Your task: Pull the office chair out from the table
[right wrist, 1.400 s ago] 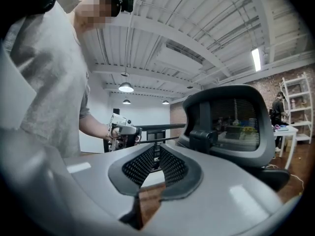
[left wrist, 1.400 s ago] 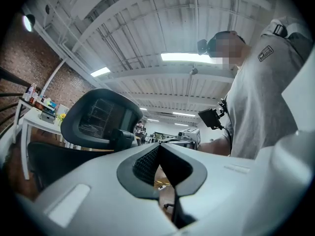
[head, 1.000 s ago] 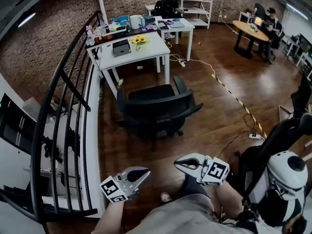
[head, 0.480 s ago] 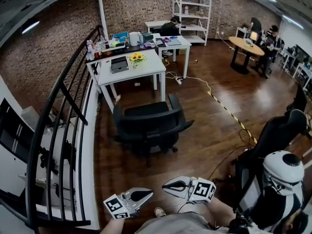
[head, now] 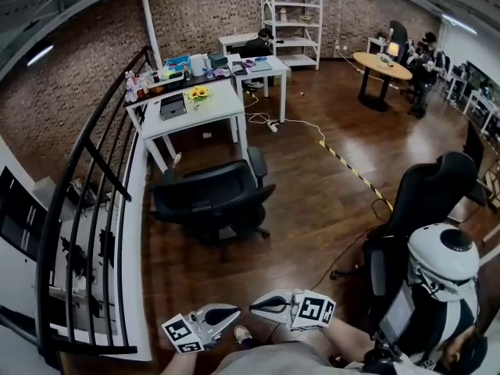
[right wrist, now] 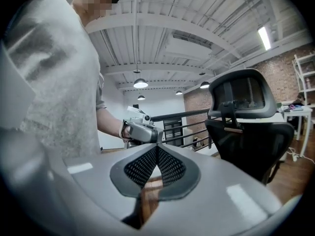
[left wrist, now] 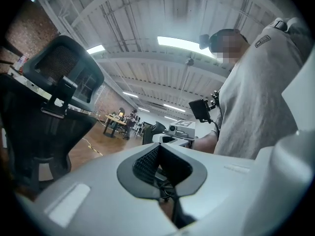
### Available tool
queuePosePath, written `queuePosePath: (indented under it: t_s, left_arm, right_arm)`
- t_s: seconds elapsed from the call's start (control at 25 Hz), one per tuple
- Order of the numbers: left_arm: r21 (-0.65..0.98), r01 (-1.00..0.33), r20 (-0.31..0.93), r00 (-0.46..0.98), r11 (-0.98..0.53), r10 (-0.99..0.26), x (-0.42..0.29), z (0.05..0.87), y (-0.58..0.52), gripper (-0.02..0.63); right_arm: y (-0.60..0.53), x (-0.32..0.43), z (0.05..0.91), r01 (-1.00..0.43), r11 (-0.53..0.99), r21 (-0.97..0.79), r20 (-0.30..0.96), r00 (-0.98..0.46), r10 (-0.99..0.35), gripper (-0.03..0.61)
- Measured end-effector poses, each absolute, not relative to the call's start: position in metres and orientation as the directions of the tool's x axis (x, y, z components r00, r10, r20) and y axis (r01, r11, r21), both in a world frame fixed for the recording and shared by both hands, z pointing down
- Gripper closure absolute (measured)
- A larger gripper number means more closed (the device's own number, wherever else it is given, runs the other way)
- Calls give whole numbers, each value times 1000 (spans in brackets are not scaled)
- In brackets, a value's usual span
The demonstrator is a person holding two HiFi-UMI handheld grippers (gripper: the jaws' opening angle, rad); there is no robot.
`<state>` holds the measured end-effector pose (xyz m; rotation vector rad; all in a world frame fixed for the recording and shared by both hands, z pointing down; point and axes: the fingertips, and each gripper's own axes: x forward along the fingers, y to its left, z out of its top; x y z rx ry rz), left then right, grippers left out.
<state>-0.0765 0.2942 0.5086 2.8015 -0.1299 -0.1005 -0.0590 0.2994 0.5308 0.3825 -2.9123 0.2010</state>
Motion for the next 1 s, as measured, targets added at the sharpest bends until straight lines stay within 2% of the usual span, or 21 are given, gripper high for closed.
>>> queuePosePath:
  t_s: [0.32,1.0]
  left_arm:
    - [373,-127,-23,989,-919,-146,-41,525,359,614]
    - [356,-85,-33,994,-931,-104,-87,519,377,614]
  right_arm:
    - [353,-26,552,-217,963,-160,209,-961,-182,572]
    - [376,-89,550,-176,971,-161,260,-957,-130,572]
